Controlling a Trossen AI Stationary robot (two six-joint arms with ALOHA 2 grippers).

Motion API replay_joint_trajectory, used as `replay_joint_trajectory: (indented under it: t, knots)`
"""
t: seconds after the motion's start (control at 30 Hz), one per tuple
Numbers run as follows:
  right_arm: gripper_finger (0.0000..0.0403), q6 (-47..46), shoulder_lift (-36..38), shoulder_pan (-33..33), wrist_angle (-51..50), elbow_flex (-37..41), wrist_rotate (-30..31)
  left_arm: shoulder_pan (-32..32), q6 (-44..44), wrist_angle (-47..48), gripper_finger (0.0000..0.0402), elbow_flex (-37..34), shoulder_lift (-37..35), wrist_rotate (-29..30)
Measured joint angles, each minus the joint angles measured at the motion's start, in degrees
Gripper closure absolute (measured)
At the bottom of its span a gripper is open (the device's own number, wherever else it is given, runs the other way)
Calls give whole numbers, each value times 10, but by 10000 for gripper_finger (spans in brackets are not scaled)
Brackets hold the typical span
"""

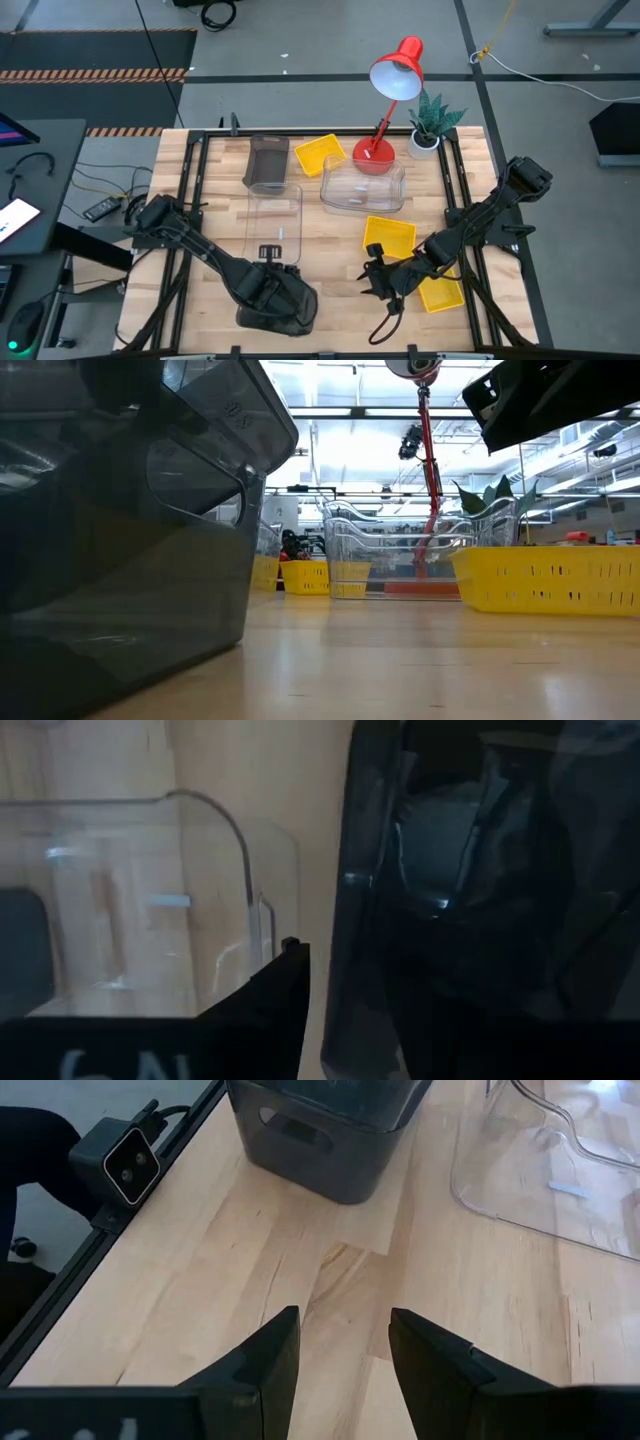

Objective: Stack baskets by color
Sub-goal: Stack the left black bin on the right black bin

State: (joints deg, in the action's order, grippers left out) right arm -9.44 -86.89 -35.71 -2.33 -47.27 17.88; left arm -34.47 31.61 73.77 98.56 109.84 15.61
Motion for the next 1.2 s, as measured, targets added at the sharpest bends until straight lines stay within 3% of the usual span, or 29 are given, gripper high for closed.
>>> replay_joint_trajectory:
  t: [0.33,0.67,0.9,1.2]
  knots:
    - [241,-13,0,2,0,0,0,36,-38,-50,300,0,0,-57]
    - [241,-11,0,2,-4,0,0,51,-59,-66,391,0,0,-84]
    - [241,-10,0,2,-5,0,0,58,-43,-62,395,4,0,-108]
    - [241,-9,0,2,-4,0,0,69,-19,-4,395,68,-1,-151]
